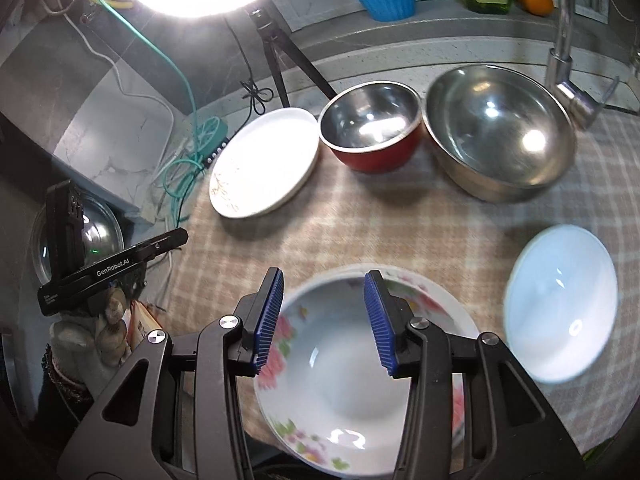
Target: Organize plates and bowls
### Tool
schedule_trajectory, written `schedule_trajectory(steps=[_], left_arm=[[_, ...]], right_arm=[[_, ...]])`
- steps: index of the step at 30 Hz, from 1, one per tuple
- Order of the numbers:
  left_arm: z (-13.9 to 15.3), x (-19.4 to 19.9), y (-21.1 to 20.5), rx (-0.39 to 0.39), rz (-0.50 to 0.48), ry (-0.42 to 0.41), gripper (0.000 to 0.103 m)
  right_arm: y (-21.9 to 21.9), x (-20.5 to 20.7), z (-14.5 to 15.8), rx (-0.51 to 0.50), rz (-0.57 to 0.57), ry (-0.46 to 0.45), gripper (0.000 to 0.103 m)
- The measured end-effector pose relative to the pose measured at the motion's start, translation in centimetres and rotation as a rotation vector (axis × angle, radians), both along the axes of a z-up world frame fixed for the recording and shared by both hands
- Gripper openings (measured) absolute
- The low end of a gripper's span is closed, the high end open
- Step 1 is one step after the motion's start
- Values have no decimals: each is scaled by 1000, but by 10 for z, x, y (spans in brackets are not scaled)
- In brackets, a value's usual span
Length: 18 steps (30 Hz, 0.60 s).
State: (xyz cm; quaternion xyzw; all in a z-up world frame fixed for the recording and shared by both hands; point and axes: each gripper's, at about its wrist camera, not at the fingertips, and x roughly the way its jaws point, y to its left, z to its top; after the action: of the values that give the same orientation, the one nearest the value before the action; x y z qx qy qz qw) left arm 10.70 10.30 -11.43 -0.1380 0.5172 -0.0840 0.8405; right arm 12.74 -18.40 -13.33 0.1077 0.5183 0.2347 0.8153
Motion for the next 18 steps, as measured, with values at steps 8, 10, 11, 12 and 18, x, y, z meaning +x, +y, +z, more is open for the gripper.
schedule_trajectory(steps=[8,10,11,12,18], left_arm=[[-5,63,35,21,-14,-3,15],[-11,79,42,20,5,9,15],[-14,87,45,20,5,11,15],[-17,94,48,24,1,15,15],[-32,128,53,22,-15,30,15]], right_arm=[[40,37,-17,38,-33,43,44],[49,46,-23,26,-47,50,44],[51,50,-25,24,-52,53,44],[54,53,-28,21,-55,57,44],[61,77,-49,0,-103,108,44]])
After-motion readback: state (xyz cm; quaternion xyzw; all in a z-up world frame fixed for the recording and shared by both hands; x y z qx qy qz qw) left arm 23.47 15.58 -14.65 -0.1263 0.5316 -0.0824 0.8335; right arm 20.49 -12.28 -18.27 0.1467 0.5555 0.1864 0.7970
